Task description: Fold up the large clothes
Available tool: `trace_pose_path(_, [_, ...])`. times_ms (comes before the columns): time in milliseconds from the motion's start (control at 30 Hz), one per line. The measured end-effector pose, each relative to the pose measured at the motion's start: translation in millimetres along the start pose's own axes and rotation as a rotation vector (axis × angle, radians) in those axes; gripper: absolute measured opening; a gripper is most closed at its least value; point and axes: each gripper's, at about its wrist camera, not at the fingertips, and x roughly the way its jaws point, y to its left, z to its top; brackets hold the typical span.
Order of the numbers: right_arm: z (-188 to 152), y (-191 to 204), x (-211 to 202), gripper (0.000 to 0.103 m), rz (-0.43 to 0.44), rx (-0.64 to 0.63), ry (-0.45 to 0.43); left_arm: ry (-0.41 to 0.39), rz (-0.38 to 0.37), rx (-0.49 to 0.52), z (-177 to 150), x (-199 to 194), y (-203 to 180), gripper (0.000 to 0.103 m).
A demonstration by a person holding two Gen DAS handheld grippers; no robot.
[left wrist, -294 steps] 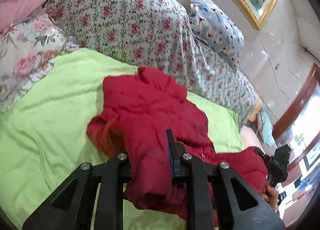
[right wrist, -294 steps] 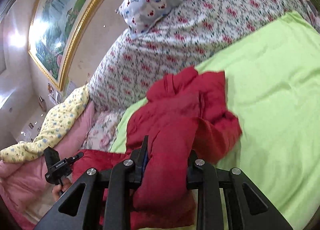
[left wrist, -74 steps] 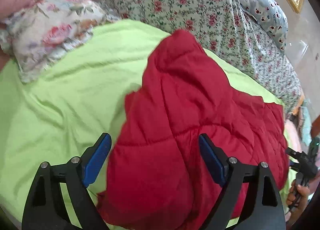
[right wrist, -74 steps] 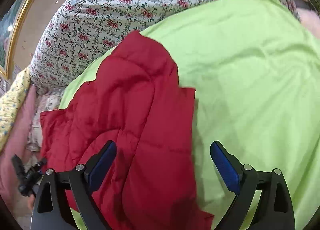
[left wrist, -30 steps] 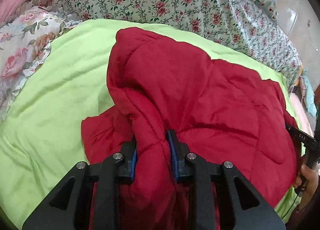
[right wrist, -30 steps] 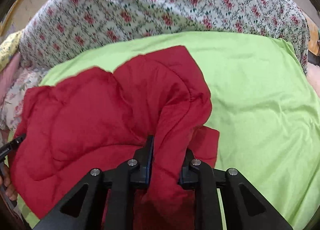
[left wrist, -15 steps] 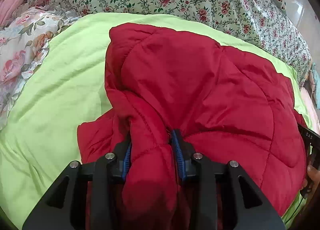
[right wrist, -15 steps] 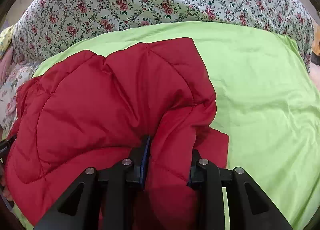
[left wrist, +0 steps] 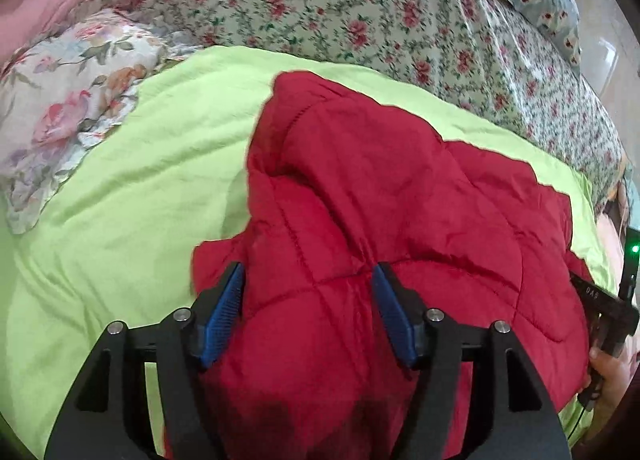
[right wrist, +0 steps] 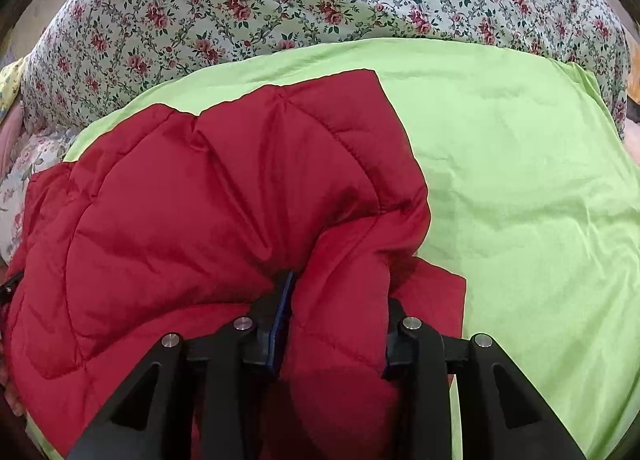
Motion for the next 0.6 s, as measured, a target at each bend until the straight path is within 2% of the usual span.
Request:
trace_pose_path(267, [0,-1,1,0.036,0.008,0.002,0.000,-0.064,-0.032,-0.006,-7,-41,-1,0.065])
trace_pose_path(367, [0,-1,1,0.037,0.009,0.004,-0.001,-0.072,-0.056,0.008,-16,-53,-9,0.071])
trace_pose_path(600, [-1,-2,-3,0.041,0.019,0.019,-0.009,-0.081,-0.084,0.049,-27,-71,-24,0.071])
